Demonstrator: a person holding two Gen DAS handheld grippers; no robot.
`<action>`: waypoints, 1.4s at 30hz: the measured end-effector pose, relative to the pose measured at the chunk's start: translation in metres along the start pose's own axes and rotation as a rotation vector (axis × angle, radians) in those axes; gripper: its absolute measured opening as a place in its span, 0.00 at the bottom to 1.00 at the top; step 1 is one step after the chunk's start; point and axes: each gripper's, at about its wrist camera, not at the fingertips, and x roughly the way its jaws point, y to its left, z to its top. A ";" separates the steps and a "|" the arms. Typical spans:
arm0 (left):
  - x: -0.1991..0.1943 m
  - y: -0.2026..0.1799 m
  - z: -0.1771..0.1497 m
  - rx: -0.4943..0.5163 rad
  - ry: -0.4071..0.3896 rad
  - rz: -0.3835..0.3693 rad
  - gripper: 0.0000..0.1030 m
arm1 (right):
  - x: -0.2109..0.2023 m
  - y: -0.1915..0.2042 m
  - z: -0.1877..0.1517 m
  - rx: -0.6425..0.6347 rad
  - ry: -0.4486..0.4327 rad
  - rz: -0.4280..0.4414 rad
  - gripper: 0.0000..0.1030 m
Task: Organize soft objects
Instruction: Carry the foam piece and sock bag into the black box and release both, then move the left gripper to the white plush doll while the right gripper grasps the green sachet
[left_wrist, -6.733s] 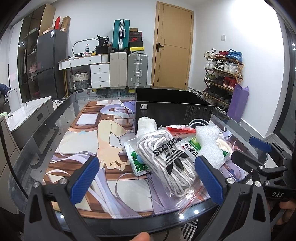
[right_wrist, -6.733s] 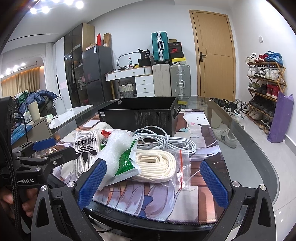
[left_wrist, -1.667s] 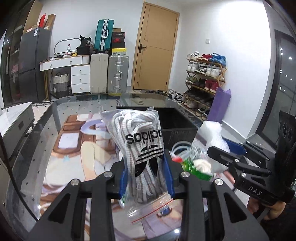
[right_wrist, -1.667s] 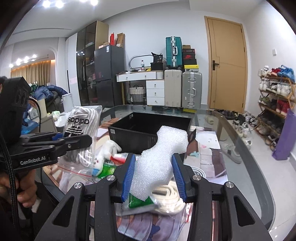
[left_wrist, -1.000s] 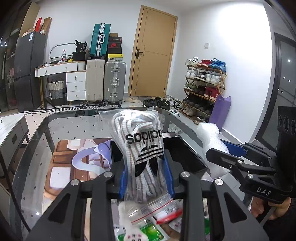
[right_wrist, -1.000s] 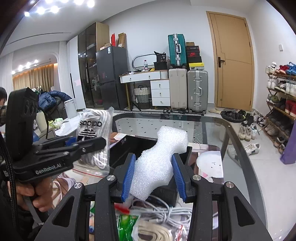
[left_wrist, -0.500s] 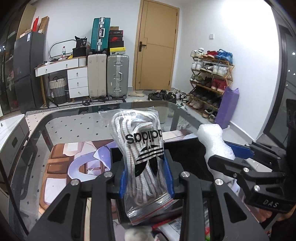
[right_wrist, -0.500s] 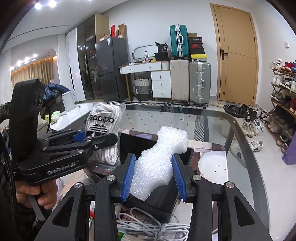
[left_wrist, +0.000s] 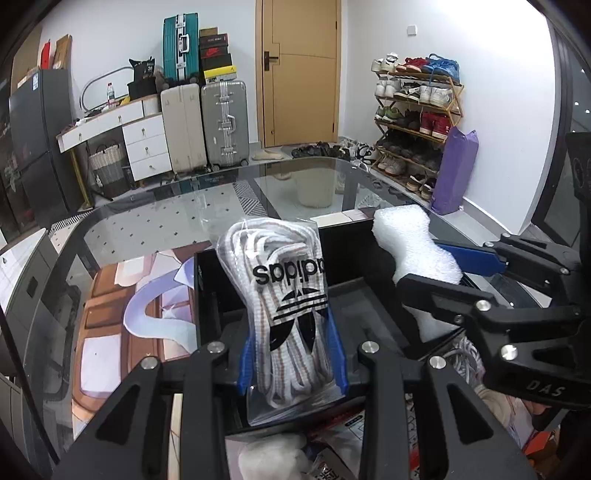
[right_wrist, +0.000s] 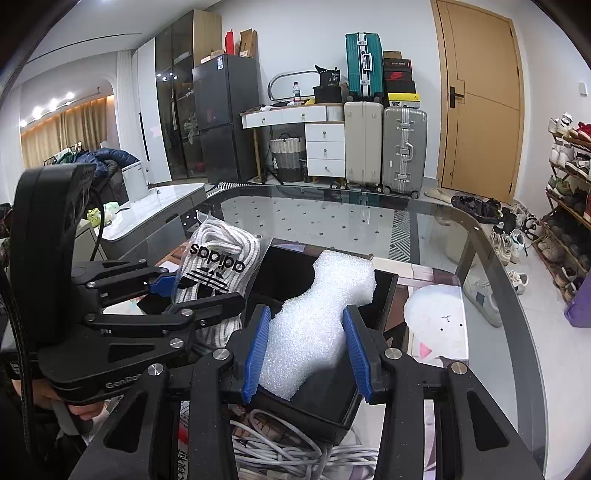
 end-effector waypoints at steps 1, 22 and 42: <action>0.000 0.000 0.000 -0.002 0.004 0.002 0.31 | 0.001 0.000 -0.001 0.002 0.003 -0.001 0.40; -0.061 0.000 -0.003 -0.074 -0.102 -0.013 1.00 | -0.068 -0.005 -0.015 0.086 -0.092 -0.052 0.99; -0.089 -0.001 -0.046 -0.092 -0.064 0.061 1.00 | -0.094 0.022 -0.061 0.050 -0.021 -0.054 0.99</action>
